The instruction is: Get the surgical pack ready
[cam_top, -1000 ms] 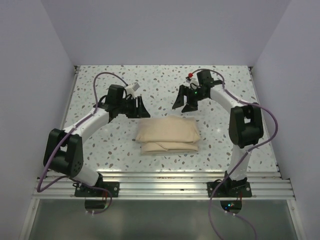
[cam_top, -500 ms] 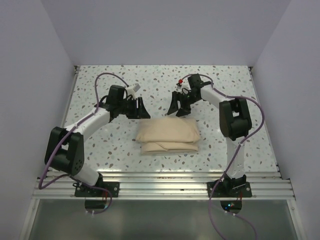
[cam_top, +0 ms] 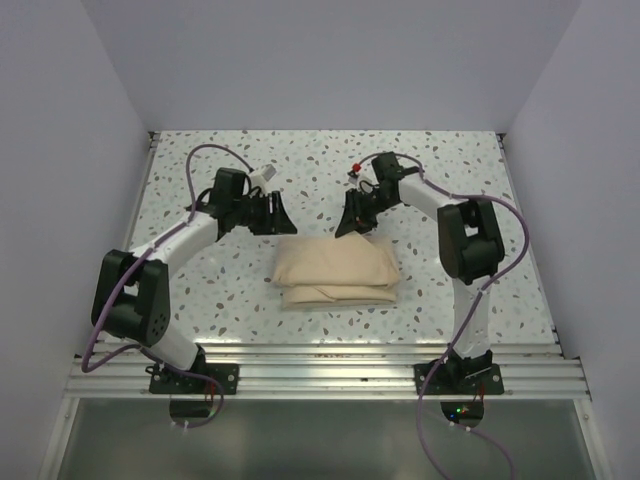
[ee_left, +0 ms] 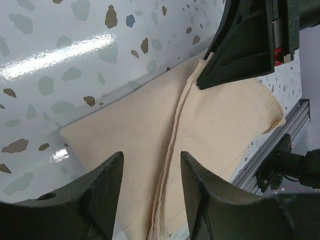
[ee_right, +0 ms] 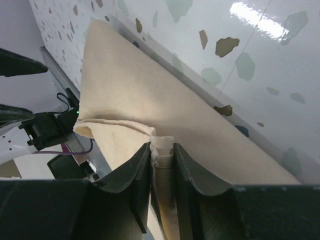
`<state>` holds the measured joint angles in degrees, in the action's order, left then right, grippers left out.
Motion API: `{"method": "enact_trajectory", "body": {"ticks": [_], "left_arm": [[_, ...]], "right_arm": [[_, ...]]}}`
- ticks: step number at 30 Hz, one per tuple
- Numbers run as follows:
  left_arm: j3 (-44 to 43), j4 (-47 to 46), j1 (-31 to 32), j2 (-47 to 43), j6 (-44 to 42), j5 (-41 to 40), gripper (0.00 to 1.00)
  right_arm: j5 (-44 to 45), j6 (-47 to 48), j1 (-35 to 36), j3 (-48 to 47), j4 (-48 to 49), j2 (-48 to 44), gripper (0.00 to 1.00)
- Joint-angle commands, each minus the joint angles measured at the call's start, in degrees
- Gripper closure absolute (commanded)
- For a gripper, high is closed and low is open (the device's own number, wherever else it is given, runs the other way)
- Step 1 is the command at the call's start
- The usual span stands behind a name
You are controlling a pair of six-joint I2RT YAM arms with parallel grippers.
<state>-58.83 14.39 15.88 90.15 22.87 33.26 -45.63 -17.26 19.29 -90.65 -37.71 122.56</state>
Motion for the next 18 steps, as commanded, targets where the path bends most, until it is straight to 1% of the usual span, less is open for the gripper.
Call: {"method": "enact_trajectory", "body": {"ticks": [1,6,7,13,14,16,17,18], "left_arm": [[-2.5,-0.3,-0.9,-0.7,-1.3,1.0,0.47],[-3.1,0.7,-2.0,-0.9,-1.0,0.7,0.48],[-3.1,1.1,-2.2,-0.9,-0.9,0.3,0.48],[-3.3,3.9,-2.5,-1.6,-1.8,-0.6,0.47],[-3.0,4.2,-2.5,-1.6,-1.9,-0.7,0.47],[-2.8,5.4,-2.5,-1.7,-2.0,-1.3,0.47],[-2.4,5.7,-2.5,-1.6,-2.0,-1.2,0.47],[-2.1,6.0,-2.5,-1.6,-2.0,-1.0,0.47]], "right_arm": [[-2.8,-0.9,0.6,0.8,-0.7,-8.0,0.74],[-3.2,-0.7,2.9,3.1,-4.9,-15.1,0.75],[-3.1,-0.6,3.5,4.0,-5.5,-18.2,0.76],[-2.4,0.6,7.4,16.3,-9.6,-28.1,0.73],[-1.8,0.6,8.3,20.1,-10.4,-30.8,0.71],[-1.7,0.8,9.2,24.2,-11.1,-33.5,0.69],[-1.6,0.7,9.4,28.0,-11.4,-36.0,0.65],[-1.5,0.6,9.7,29.9,-11.6,-37.2,0.62]]}}
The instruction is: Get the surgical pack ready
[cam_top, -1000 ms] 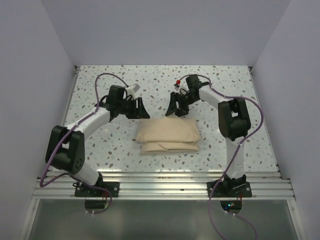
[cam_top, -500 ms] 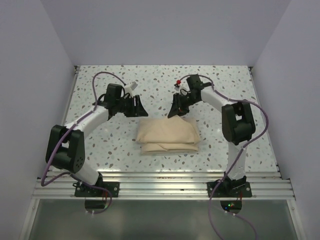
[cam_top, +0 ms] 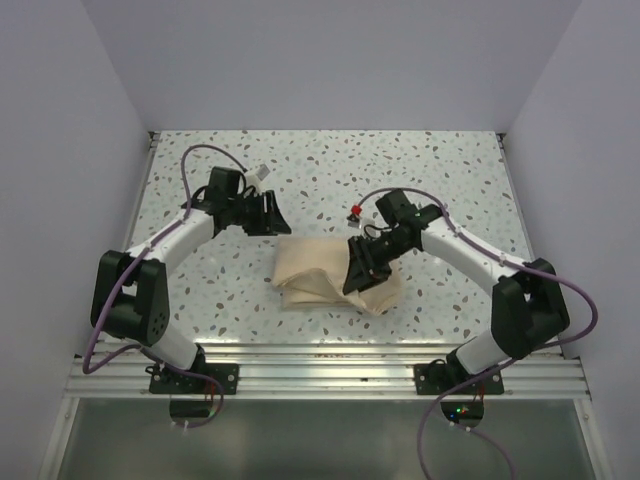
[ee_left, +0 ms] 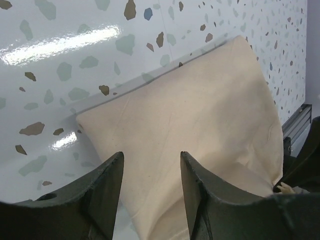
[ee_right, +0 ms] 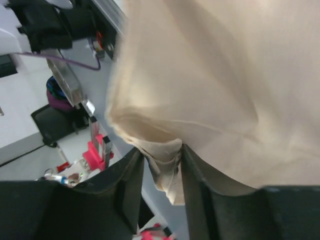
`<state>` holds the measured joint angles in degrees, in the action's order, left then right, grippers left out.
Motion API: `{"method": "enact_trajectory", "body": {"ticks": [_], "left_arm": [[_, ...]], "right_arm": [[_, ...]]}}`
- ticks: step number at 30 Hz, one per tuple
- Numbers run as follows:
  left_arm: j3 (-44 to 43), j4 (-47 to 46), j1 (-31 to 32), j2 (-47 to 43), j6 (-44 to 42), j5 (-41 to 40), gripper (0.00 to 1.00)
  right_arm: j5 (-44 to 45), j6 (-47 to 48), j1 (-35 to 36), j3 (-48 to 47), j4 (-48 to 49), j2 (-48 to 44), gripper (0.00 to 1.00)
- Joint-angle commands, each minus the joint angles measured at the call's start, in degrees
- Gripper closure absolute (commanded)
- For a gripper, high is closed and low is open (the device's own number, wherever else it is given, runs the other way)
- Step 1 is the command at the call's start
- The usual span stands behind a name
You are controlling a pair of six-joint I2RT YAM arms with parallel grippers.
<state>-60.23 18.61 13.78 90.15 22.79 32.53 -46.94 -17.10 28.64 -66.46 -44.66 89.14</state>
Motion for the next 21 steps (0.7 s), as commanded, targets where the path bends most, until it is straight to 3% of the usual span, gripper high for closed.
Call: {"method": "enact_trajectory", "body": {"ticks": [1,2,5,8,10,15,21], "left_arm": [[-0.2,2.0,-0.4,-1.9,-1.8,-0.2,0.47],[0.5,1.9,-0.4,-2.2,-1.8,0.0,0.47],[1.3,2.9,-0.4,-2.5,-2.2,-0.4,0.47],[1.5,5.2,-0.3,-1.8,-3.2,0.0,0.49],[1.7,6.6,-0.3,-0.6,-4.0,0.2,0.55],[3.8,9.8,-0.3,-0.4,-4.2,-2.9,0.75],[4.0,12.8,-0.3,-0.4,-4.9,-8.3,0.83]], "right_arm": [[-0.2,0.5,0.4,7.2,-5.1,-4.8,0.59],[-0.1,0.5,0.4,9.2,-5.8,-7.1,0.48],[3.8,-0.4,0.4,7.4,-6.9,-10.4,0.28],[12.1,-3.7,-1.8,1.3,-7.1,-11.4,0.22],[19.5,-6.6,-4.0,-1.0,-7.8,-10.0,0.24],[27.1,-9.4,-13.4,-3.8,-8.4,-6.4,0.41],[37.1,-3.4,-14.6,-8.8,-15.1,3.1,0.6]]}}
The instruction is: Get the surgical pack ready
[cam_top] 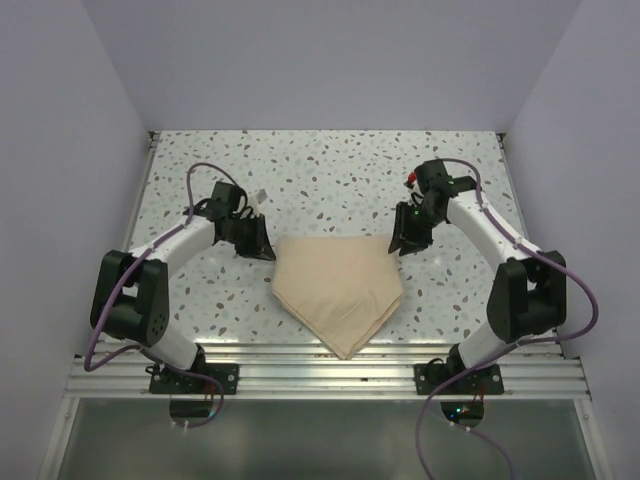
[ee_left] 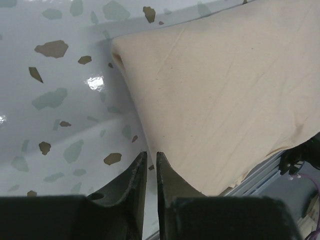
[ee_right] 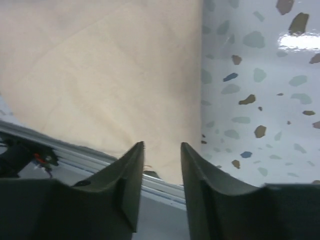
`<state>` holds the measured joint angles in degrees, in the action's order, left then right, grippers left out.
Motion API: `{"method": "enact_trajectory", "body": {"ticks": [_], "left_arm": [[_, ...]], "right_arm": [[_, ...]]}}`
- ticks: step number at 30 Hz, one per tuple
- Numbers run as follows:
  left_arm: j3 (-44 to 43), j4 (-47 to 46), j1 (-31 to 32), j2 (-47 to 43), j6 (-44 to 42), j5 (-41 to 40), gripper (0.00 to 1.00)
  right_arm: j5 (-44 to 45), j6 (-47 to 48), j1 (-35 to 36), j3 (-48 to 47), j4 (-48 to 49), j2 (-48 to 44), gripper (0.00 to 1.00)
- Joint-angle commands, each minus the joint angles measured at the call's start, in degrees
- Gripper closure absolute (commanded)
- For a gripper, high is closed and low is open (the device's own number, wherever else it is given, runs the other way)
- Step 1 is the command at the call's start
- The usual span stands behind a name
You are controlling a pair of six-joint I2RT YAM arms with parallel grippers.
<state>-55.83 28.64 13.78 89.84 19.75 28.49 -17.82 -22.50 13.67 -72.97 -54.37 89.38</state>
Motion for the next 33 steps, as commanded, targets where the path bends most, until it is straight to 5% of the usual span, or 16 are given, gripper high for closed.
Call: {"method": "enact_trajectory", "body": {"ticks": [1,4,10,22,29,33], "left_arm": [[-0.5,3.3,-0.3,-0.4,-1.7,-5.9,0.85],[-0.4,4.6,-0.3,-0.6,-1.6,-10.5,0.89],[0.9,3.5,0.1,3.1,-1.4,-8.4,0.96],[4.8,-1.9,1.9,6.4,3.0,3.6,0.95],[11.0,1.5,-1.0,-3.2,6.5,-7.1,0.68],[14.0,6.3,-5.8,-11.1,8.4,-14.0,0.59]], "right_arm": [[8.9,2.0,0.5,-2.1,-5.9,3.6,0.67],[11.8,1.5,0.3,-1.0,-6.0,5.1,0.78],[11.6,1.6,0.4,1.2,-4.3,8.0,0.85],[5.1,3.1,2.9,-3.4,0.2,20.5,0.85],[-0.3,1.6,4.2,-18.0,-1.9,31.0,0.84],[-2.5,0.9,4.0,-35.4,-5.6,40.3,0.82]]}}
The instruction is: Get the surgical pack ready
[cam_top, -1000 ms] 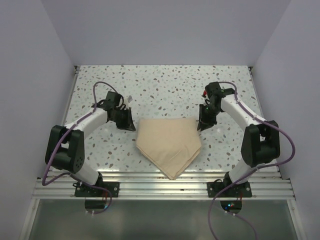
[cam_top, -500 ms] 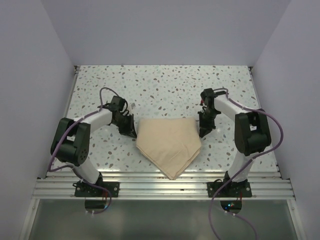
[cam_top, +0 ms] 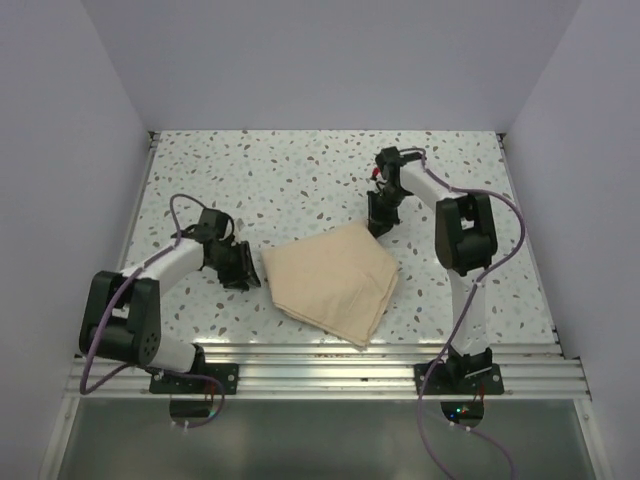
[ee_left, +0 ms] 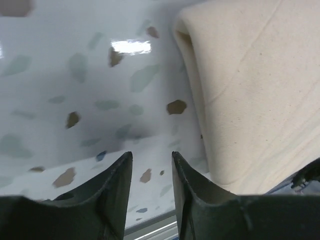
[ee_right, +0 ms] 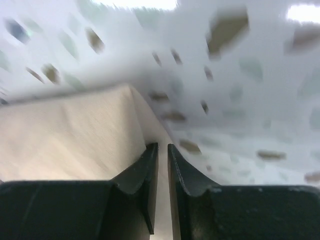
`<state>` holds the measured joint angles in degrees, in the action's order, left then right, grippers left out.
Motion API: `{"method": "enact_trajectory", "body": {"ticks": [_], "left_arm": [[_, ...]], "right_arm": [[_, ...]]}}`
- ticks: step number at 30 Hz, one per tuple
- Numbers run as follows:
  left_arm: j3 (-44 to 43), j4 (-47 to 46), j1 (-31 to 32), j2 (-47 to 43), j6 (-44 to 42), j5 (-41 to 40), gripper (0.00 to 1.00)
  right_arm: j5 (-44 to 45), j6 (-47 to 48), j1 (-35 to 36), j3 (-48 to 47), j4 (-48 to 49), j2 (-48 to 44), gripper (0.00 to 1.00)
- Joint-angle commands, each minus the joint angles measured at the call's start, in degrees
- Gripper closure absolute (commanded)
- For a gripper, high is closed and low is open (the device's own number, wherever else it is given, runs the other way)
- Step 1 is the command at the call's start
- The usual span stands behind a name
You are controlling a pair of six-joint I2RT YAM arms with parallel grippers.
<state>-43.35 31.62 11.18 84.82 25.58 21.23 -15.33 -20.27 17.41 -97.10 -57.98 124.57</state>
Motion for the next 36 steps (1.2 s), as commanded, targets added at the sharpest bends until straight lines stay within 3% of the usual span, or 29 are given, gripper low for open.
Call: {"method": "enact_trajectory", "body": {"ticks": [1,4,6,7,8,9,11,12,18,23,26,32,36], "left_arm": [[1.7,5.0,-3.7,-7.9,3.2,-7.7,0.58],[0.8,7.1,-4.8,-15.6,3.5,-10.3,0.55],[-2.4,7.2,-3.9,-17.7,0.3,-9.3,0.52],[-5.0,6.5,-1.1,-18.0,-1.7,-9.3,0.49],[-5.1,6.0,-1.1,-18.0,-2.3,-9.8,0.47],[-7.2,5.5,3.1,-18.0,-2.7,-10.4,0.46],[-8.8,2.7,8.0,-18.8,-3.1,-13.0,0.43],[-9.8,1.7,13.6,-19.2,-3.2,-14.5,0.42],[-11.0,-0.8,31.4,-15.8,-7.1,-23.0,0.34],[-12.5,-0.9,46.2,-9.9,-10.1,-33.3,0.3],[-13.6,-0.2,51.2,-5.3,-11.5,-36.3,0.29],[-16.2,3.8,56.6,4.6,-11.7,-48.2,0.29],[-16.3,3.0,57.2,6.7,-12.0,-50.9,0.28]], "right_arm": [[-5.5,-1.6,0.4,-15.3,-3.0,7.4,0.82],[-4.7,-3.2,0.3,-31.7,-8.0,17.0,0.8],[-2.3,-4.1,-0.4,-40.0,-10.7,20.2,0.7],[-1.0,-4.5,-1.8,-40.1,-10.9,19.0,0.57],[0.1,-4.5,-2.5,-40.1,-10.9,19.0,0.57],[1.1,-4.6,-4.2,-35.7,-9.5,15.2,0.45],[4.3,-3.9,-6.3,-29.3,-7.6,10.2,0.34],[4.8,-3.6,-7.3,-22.7,-6.8,7.7,0.27],[0.6,-2.1,-13.4,3.2,-1.8,-12.9,0.02],[-4.8,-1.3,-13.7,18.0,0.4,-28.8,0.01],[-8.2,-1.4,-13.7,26.6,1.6,-36.6,0.01],[-8.8,0.1,-13.8,34.7,1.0,-45.9,0.01],[-9.4,0.2,-13.7,38.2,0.6,-50.3,0.01]]}}
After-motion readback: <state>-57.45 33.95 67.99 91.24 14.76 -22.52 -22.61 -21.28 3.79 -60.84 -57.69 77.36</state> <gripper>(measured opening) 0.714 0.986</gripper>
